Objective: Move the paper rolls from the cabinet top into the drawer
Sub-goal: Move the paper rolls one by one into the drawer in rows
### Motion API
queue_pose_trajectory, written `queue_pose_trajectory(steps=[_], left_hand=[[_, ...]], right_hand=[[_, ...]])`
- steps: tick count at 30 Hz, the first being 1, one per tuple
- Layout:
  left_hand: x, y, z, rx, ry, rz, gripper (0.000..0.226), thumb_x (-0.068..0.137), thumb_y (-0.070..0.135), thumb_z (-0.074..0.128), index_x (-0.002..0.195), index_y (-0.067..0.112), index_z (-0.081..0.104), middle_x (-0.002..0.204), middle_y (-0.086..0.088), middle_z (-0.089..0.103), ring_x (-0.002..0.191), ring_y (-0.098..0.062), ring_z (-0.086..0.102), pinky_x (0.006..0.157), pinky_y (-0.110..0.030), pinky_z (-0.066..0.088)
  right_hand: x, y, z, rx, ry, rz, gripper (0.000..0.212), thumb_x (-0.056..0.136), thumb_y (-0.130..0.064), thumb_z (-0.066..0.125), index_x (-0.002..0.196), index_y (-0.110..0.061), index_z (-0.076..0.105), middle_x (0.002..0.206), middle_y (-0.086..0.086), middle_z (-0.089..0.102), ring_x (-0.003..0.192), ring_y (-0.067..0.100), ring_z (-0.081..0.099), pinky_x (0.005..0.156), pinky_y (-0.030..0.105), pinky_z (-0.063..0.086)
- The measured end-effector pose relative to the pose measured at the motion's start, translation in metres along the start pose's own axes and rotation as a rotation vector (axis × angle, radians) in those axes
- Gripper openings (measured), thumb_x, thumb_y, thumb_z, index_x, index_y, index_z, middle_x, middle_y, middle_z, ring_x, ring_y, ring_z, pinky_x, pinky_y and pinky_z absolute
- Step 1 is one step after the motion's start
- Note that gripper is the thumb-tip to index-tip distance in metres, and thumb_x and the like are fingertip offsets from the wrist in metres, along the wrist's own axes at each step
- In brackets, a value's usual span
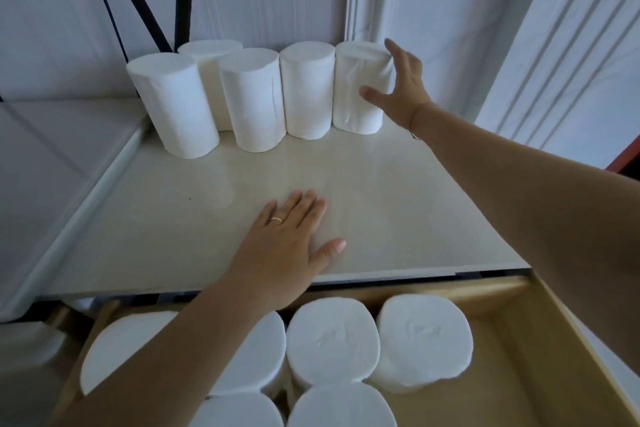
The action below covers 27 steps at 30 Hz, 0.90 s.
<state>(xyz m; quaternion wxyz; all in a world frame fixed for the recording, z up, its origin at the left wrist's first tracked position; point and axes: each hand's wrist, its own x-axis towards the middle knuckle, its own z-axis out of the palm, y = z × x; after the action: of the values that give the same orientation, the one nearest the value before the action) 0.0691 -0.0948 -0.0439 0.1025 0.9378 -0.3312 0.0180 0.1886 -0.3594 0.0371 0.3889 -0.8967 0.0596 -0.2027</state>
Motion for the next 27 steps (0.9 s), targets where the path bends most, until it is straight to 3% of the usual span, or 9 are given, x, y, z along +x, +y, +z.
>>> queue_pose_trajectory(steps=[4,7,10,13,19,24,27], left_hand=[[-0.002,0.002,0.000,0.007,0.025,-0.001,0.086,0.074,0.071,-0.012,0.148,0.028,-0.004,0.157,0.009,-0.009,0.142,-0.006,-0.014,0.116,-0.033,-0.007],[-0.003,0.002,0.000,0.002,0.028,0.000,0.085,0.074,0.071,-0.012,0.147,0.028,-0.005,0.157,0.010,-0.010,0.141,-0.005,-0.015,0.116,-0.033,-0.006],[-0.004,0.003,0.000,0.008,0.028,0.002,0.084,0.075,0.071,-0.012,0.148,0.028,-0.005,0.157,0.010,-0.010,0.141,-0.005,-0.015,0.116,-0.033,-0.006],[-0.004,0.003,0.000,0.019,0.028,0.001,0.085,0.076,0.072,-0.012,0.148,0.028,-0.002,0.157,0.009,-0.007,0.142,-0.006,-0.012,0.116,-0.033,-0.006],[-0.011,0.006,-0.003,0.011,0.015,-0.011,0.087,0.073,0.069,-0.012,0.148,0.026,0.001,0.158,0.010,-0.003,0.142,-0.005,-0.010,0.114,-0.027,-0.008],[-0.051,0.023,0.000,0.000,0.021,0.028,0.072,0.079,0.070,-0.013,0.139,0.032,-0.018,0.153,0.013,-0.020,0.136,-0.002,-0.028,0.112,-0.027,-0.016],[-0.081,0.041,0.004,-0.032,-0.005,0.070,0.068,0.078,0.071,-0.013,0.135,0.036,-0.028,0.148,0.017,-0.030,0.132,0.002,-0.033,0.111,-0.027,-0.018]], right_hand=[[0.028,-0.005,0.002,0.075,0.001,-0.009,0.076,0.079,-0.035,0.069,0.143,-0.030,0.029,0.147,0.006,0.026,0.121,0.020,0.043,0.094,0.028,0.038],[0.035,-0.008,0.006,0.170,0.031,0.032,0.069,0.073,-0.032,0.074,0.133,-0.026,0.041,0.134,0.005,0.043,0.109,0.019,0.051,0.085,0.027,0.045],[0.032,-0.013,0.013,0.220,0.098,0.068,0.063,0.068,-0.031,0.074,0.122,-0.027,0.042,0.126,0.003,0.045,0.099,0.020,0.054,0.075,0.031,0.049],[0.020,-0.019,0.016,0.157,0.188,0.083,0.060,0.064,-0.035,0.072,0.114,-0.029,0.039,0.117,-0.005,0.039,0.082,0.012,0.051,0.059,0.028,0.043],[-0.042,-0.014,-0.021,0.078,0.261,0.074,0.062,0.062,-0.040,0.073,0.113,-0.028,0.039,0.114,-0.007,0.038,0.090,0.017,0.047,0.065,0.027,0.041],[-0.128,-0.003,-0.085,0.068,0.138,0.065,0.060,0.062,-0.040,0.079,0.106,-0.039,0.038,0.115,-0.004,0.046,0.091,0.015,0.052,0.070,0.029,0.049],[-0.185,-0.003,-0.123,0.103,0.033,0.045,0.064,0.062,-0.033,0.083,0.110,-0.041,0.040,0.107,-0.013,0.050,0.090,0.008,0.055,0.073,0.027,0.052]])
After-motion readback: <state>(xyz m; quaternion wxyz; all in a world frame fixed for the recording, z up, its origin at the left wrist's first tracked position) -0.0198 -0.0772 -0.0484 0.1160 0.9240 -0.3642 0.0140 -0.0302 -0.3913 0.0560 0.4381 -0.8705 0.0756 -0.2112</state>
